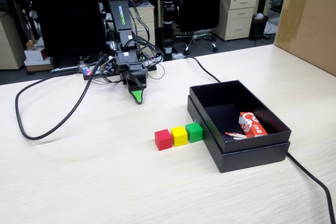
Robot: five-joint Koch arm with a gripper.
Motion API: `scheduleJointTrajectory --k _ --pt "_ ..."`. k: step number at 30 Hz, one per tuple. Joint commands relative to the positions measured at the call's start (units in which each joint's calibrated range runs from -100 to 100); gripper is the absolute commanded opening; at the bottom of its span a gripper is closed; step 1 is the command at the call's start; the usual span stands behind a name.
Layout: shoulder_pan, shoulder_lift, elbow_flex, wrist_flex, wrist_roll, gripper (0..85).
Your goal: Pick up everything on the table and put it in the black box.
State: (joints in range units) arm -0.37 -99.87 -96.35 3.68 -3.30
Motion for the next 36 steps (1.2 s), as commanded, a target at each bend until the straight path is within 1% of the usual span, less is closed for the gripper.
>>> scheduleJointTrajectory --k 1,30,36 --pt "-0.1 -0.13 -0.93 -2.43 -0.49 48.7" --pt "-0.1 -0.13 -1.02 -2.43 -0.49 48.7" --pt "0.59 -0.13 -0.66 -2.43 0.49 48.7"
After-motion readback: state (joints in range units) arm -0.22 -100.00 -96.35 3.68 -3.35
